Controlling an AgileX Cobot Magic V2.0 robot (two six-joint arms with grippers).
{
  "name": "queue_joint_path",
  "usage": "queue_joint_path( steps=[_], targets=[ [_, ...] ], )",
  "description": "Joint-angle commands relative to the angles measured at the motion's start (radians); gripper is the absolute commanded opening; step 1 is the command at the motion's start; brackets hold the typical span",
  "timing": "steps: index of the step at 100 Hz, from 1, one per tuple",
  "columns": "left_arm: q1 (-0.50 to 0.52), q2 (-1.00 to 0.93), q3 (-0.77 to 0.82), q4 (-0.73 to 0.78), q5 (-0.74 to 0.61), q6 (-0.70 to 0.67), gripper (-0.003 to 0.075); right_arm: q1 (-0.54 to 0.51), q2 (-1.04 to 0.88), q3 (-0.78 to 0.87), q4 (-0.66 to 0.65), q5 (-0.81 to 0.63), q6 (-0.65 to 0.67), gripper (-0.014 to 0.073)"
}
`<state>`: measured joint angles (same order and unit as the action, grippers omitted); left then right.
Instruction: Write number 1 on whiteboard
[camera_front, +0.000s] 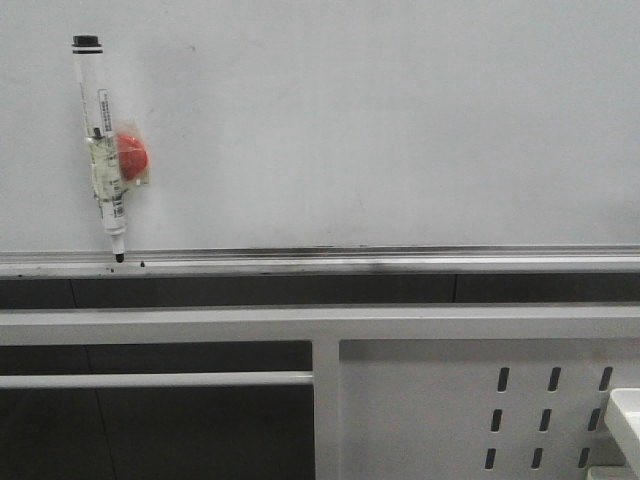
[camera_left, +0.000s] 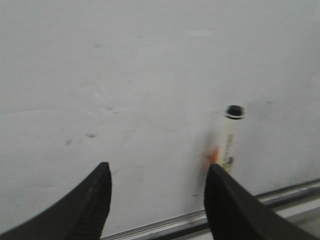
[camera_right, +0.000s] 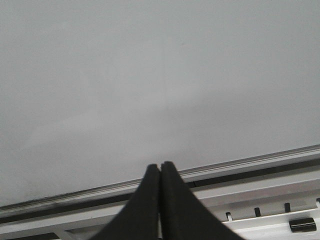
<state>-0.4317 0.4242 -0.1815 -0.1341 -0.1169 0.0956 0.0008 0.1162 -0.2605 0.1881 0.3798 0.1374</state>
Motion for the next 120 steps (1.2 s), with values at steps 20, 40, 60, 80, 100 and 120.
queue_joint_path(
  steps=[20,40,60,80,100,120],
  targets=[
    [-0.243,0.198,0.084,-0.060,-0.484,0.001,0.0386,0.000,0.021,-0.030,0.006,-0.067,0.000,-0.0069],
    [-0.292,0.400,0.115,-0.090,-0.681,0.001,0.0393,0.000,0.021,-0.030,0.014,-0.064,0.000,-0.0069],
    [-0.294,0.639,0.116,-0.071,-0.951,-0.129,0.0393,0.000,0.021,-0.031,0.023,-0.062,0.000,-0.0069],
    [-0.294,0.931,0.116,-0.041,-1.246,-0.227,0.0393,0.000,0.021,-0.033,0.023,-0.062,0.000,-0.0069],
    [-0.294,1.103,0.075,-0.041,-1.246,-0.312,0.0393,0.000,0.021,-0.033,0.023,-0.060,0.000,-0.0069],
    [-0.292,1.109,0.015,-0.075,-1.246,-0.310,0.0392,0.000,0.021,-0.033,0.023,-0.060,0.000,-0.0069]
  ],
)
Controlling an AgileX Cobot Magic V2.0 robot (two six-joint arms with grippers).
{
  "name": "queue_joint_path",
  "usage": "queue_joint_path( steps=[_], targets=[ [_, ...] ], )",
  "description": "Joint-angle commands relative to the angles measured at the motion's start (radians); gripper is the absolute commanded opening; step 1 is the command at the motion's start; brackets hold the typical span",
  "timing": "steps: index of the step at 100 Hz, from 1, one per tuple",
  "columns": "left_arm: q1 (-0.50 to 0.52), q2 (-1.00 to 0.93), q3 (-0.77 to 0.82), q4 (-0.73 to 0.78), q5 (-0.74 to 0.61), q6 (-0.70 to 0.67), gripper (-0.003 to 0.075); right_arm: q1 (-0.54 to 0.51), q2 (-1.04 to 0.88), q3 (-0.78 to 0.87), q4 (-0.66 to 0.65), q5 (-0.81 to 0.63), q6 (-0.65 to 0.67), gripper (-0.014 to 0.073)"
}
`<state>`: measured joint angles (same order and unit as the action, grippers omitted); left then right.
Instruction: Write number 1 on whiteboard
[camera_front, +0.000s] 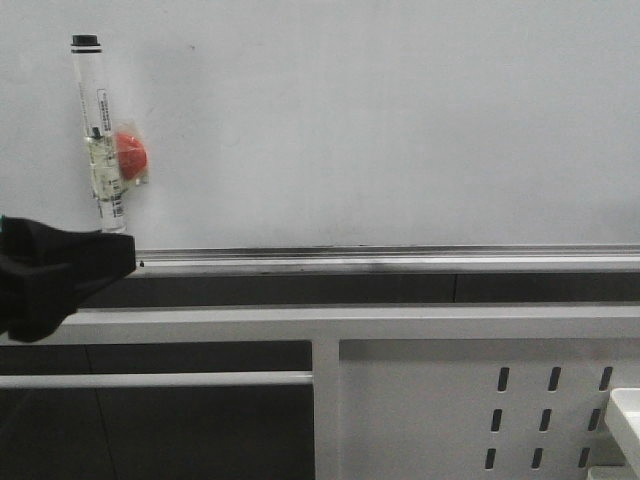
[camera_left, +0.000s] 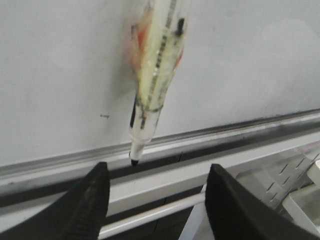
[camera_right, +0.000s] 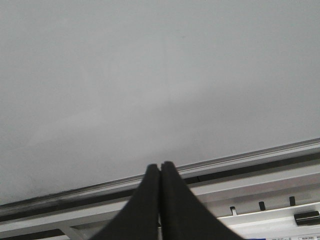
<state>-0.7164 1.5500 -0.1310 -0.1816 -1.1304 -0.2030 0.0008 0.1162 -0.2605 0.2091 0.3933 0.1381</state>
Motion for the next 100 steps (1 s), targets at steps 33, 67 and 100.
queue_joint_path(
  steps=[33,67,100],
  targets=[
    [-0.006,0.061,-0.132,-0.054,-0.232,0.015,0.0383,0.000,0.021,-0.033,0.003,-0.074,0.000,-0.0069],
    [-0.006,0.070,-0.110,0.075,-0.232,0.019,-0.0020,0.000,0.031,-0.101,0.061,0.041,-0.151,-0.0069],
    [-0.006,-0.005,-0.093,0.401,-0.189,0.031,-0.0020,0.250,0.159,-0.211,0.357,0.207,-0.623,-0.0067]
  ],
)
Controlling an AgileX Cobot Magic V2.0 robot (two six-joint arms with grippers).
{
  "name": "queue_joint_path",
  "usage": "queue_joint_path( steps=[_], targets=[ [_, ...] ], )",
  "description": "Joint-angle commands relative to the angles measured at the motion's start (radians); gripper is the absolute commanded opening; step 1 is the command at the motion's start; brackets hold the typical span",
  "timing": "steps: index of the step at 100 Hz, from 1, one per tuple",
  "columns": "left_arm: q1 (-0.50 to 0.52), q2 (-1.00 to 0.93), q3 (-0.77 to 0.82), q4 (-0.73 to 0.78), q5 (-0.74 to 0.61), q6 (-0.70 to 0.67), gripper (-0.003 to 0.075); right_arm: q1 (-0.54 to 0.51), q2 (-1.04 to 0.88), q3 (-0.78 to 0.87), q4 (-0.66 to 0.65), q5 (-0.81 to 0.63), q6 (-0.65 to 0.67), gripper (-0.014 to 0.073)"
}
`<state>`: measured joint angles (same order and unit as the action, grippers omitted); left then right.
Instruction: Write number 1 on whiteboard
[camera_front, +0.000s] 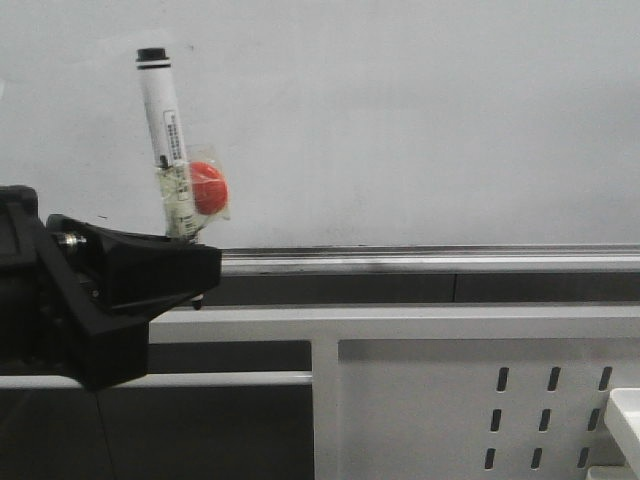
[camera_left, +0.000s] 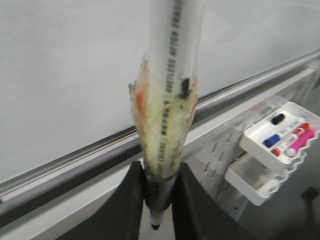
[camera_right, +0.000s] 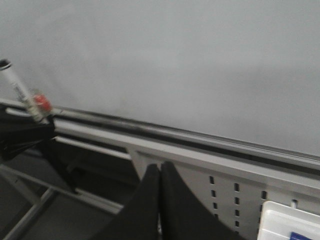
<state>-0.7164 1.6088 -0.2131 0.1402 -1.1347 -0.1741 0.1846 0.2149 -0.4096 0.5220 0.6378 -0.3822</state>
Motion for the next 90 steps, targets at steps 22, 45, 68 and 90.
queue_joint_path(
  steps=[22,45,68,90],
  targets=[
    [-0.008,-0.247,-0.087,0.334,0.255,0.002,-0.0020,0.279,0.201,-0.144,0.146,-0.028,-0.427,0.0265],
    [-0.151,-0.444,-0.312,0.668,1.004,-0.150,-0.0020,0.310,0.460,-0.255,0.146,-0.012,-0.462,0.0389],
    [-0.283,-0.439,-0.440,0.664,1.318,-0.150,-0.0020,0.379,0.631,-0.375,0.152,-0.045,-0.506,0.0389],
    [-0.287,-0.427,-0.471,0.671,1.327,-0.150,-0.0020,0.453,0.723,-0.445,0.152,-0.076,-0.530,0.0389]
  ],
)
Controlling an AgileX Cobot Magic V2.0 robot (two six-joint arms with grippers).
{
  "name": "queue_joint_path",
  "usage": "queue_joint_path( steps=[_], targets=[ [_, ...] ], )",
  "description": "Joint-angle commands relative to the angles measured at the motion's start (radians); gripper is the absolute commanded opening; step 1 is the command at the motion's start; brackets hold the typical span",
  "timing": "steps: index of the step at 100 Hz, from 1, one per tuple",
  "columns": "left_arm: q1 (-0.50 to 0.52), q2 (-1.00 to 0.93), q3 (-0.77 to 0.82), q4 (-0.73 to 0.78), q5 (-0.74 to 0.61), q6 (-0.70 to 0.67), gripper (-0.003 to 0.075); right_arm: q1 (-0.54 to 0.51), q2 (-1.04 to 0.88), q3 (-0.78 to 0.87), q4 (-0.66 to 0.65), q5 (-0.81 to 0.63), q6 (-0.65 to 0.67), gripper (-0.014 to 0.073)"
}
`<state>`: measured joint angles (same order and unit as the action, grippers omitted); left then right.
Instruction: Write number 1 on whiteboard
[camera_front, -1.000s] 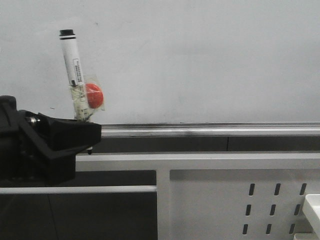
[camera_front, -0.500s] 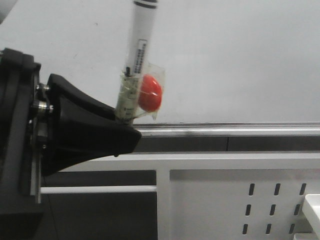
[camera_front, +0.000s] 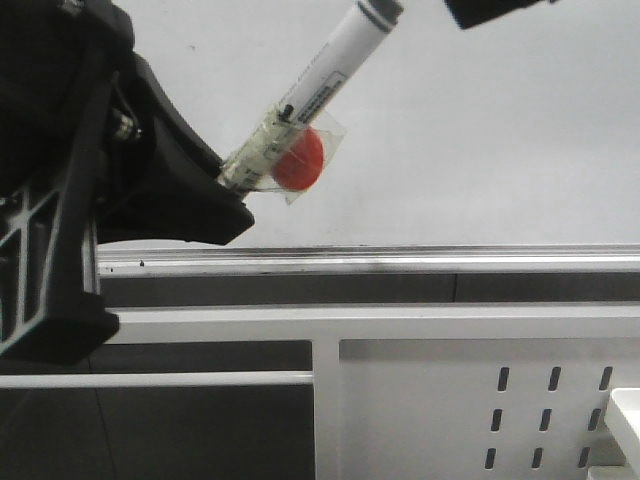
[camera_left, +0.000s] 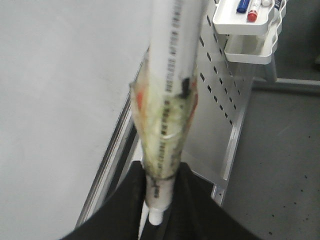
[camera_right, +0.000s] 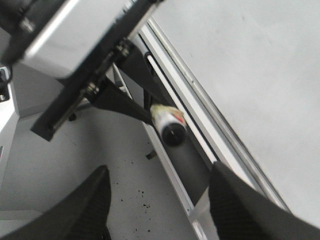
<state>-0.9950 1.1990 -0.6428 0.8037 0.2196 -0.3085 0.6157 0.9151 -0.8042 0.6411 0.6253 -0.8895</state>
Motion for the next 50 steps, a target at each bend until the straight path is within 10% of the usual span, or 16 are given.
queue_joint_path(
  steps=[1,50],
  targets=[
    [-0.008,-0.017,-0.044,0.008,-0.028,-0.016,-0.0020,0.026,0.028,-0.053,0.033,-0.066,-0.023,0.0389],
    [-0.008,-0.017,-0.046,0.023,-0.032,-0.016,-0.0020,0.083,0.182,-0.067,0.026,-0.198,-0.045,0.0381]
  ],
)
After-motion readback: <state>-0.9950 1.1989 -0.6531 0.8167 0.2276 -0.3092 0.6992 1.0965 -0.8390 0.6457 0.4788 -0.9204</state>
